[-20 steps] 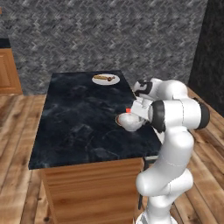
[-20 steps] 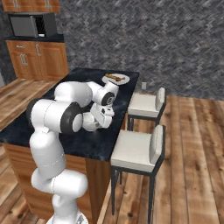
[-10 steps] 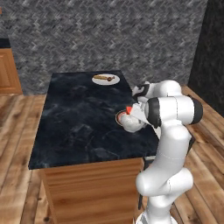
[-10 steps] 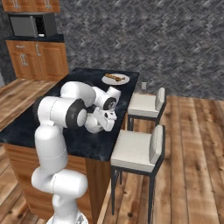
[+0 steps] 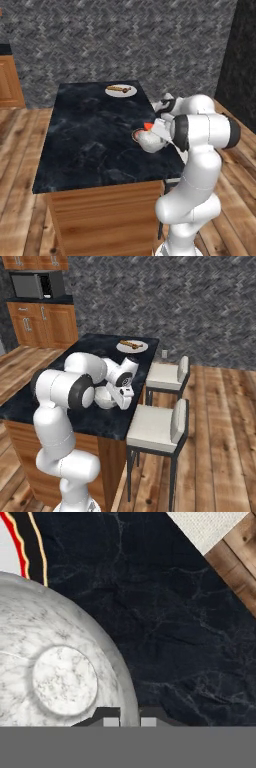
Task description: Take the smaller bowl and place it next to the appetizer plate on the dining counter , and place the larger bowl next to the plate with cooked food.
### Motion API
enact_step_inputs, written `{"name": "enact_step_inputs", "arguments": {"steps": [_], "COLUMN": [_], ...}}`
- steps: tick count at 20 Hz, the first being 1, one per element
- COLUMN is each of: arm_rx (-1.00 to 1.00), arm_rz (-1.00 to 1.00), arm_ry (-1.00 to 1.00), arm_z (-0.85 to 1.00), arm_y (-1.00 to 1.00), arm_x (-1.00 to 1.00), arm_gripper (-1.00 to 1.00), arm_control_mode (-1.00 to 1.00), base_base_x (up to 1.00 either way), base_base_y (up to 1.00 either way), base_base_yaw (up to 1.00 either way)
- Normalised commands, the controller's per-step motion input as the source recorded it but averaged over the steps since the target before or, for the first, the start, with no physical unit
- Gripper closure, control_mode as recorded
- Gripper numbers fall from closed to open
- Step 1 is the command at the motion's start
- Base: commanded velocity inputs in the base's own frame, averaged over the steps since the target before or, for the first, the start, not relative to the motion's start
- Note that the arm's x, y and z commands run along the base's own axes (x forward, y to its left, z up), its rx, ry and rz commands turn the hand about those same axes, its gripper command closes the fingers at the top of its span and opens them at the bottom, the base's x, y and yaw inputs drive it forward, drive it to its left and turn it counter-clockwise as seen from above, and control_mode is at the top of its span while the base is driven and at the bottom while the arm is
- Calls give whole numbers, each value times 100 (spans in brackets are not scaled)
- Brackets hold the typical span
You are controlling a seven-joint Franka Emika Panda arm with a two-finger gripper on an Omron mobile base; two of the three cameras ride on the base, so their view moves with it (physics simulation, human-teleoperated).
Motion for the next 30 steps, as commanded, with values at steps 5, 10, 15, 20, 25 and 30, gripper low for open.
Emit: {"name": "enact_step_inputs", "arguments": {"steps": [5, 10, 15, 20, 25, 30], "arm_rx": [0, 0, 0, 0, 0, -7], "arm_rz": [0, 0, 0, 0, 4, 25], "arm_ry": [-6, 0, 0, -2, -11, -8], "arm_z": [0, 0, 0, 24, 88, 93], "arm_y": [0, 0, 0, 0, 8, 35], "arm_x": [3, 0, 0, -5, -52, -100], "arm_gripper": [100, -100, -100, -100, -100, -100], "arm_control_mode": [-100, -100, -100, -100, -100, -100], "base_base_x": [0, 0, 0, 0, 0, 0], "base_base_y": [0, 0, 0, 0, 0, 0], "base_base_yaw": [0, 0, 0, 0, 0, 0]}}
